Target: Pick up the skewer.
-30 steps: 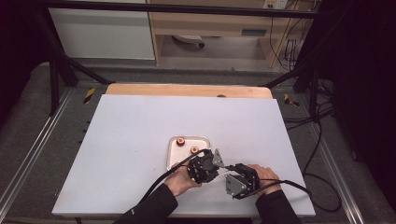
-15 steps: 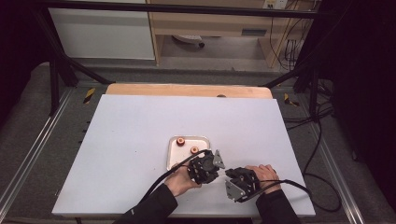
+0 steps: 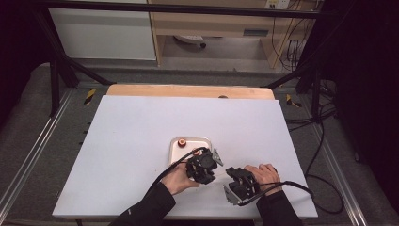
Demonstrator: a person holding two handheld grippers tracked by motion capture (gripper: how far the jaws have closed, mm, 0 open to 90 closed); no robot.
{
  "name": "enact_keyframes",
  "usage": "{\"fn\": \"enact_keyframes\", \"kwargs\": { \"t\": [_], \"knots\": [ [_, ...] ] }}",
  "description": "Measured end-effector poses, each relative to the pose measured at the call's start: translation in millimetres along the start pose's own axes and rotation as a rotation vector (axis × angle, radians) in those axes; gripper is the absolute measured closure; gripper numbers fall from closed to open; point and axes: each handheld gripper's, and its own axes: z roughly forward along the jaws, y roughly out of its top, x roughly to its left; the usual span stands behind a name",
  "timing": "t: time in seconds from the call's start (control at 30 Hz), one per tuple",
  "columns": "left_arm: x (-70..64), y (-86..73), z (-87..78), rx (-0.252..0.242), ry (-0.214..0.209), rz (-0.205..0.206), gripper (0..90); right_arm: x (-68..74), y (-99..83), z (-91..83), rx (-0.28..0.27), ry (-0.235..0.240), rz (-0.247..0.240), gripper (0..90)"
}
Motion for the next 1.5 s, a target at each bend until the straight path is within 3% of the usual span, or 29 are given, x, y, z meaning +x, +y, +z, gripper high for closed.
{"fn": "enact_keyframes", "kwargs": {
  "t": [0.17, 0.2, 0.23, 0.37, 0.6, 0.63, 0.67, 0.7, 0.73, 0.8, 0.93, 0.97, 1.0, 1.1, 1.27, 1.3, 1.33, 1.37, 1.43, 1.5],
  "knots": [
    [-0.1, 0.7, 5.2, 0.042, -0.007, -0.006, 82.2, -2.1, 4.4, 0.7, 0.035, -0.006, -0.050, 89.0],
    [-0.3, 0.8, 6.0, 0.046, -0.005, -0.006, 83.9, -3.6, 5.8, 1.9, 0.022, -0.015, -0.077, 89.0],
    [-0.6, 0.8, 7.0, 0.050, -0.001, -0.008, 85.0, -2.5, 6.4, 1.2, 0.042, -0.011, -0.069, 89.0],
    [-1.8, 0.5, 8.2, 0.073, 0.022, -0.008, 87.7, -4.5, 8.6, 3.1, 0.033, -0.023, -0.113, 89.0],
    [-0.8, -0.9, 6.5, 0.058, 0.033, -0.024, 88.5, -5.4, 9.4, 2.7, 0.040, -0.024, -0.068, 87.8],
    [-0.2, -1.6, 5.8, 0.057, 0.035, -0.024, 88.5, -7.2, 9.0, 2.1, 0.020, -0.033, 0.000, 83.2],
    [0.0, -2.9, 5.2, 0.054, 0.044, -0.027, 88.5, -7.2, 9.0, 2.1, 0.020, -0.033, 0.000, 83.2],
    [0.6, -4.6, 4.2, 0.055, 0.050, -0.029, 88.4, -10.2, 6.6, -0.7, -0.019, -0.045, 0.104, 76.1],
    [1.5, -7.0, 3.0, 0.051, 0.053, -0.031, 88.4, -10.2, 6.6, -0.7, -0.019, -0.045, 0.104, 76.1],
    [3.5, -13.1, -0.1, 0.042, 0.063, -0.039, 88.4, -13.6, 1.2, -3.6, -0.052, -0.045, 0.238, 69.1],
    [7.9, -28.1, -9.2, 0.010, 0.094, -0.065, 88.3, -17.3, -10.9, -7.3, -0.097, -0.018, 0.440, 56.4],
    [8.9, -32.0, -12.1, 0.000, 0.102, -0.071, 88.4, -19.9, -17.3, -7.9, -0.128, 0.015, 0.566, 49.1],
    [9.7, -36.0, -15.1, -0.007, 0.106, -0.076, 88.4, -19.9, -17.3, -7.9, -0.128, 0.015, 0.566, 49.1],
    [11.6, -50.3, -25.0, -0.031, 0.127, -0.094, 88.3, -23.0, -27.0, -8.6, -0.159, 0.055, 0.724, 40.1],
    [14.0, -75.3, -36.7, -0.092, 0.151, -0.143, 88.3, -29.1, -40.1, -0.5, -0.166, 0.224, 0.981, 28.0],
    [14.6, -80.9, -38.3, -0.109, 0.158, -0.155, 88.3, -30.0, -43.1, 2.9, -0.158, 0.266, 1.058, 23.8],
    [15.3, -86.2, -39.9, -0.120, 0.161, -0.166, 88.3, -30.0, -43.1, 2.9, -0.158, 0.266, 1.058, 23.8],
    [15.7, -91.2, -41.2, -0.137, 0.167, -0.178, 88.3, -30.3, -44.2, 5.4, -0.141, 0.284, 1.105, 20.4],
    [16.5, -100.4, -44.2, -0.166, 0.177, -0.196, 88.3, -30.5, -43.5, 7.4, -0.125, 0.274, 1.130, 17.0],
    [16.2, -109.2, -46.7, -0.199, 0.181, -0.211, 88.2, -31.0, -42.8, 8.1, -0.140, 0.271, 1.150, 16.1]
  ]
}}
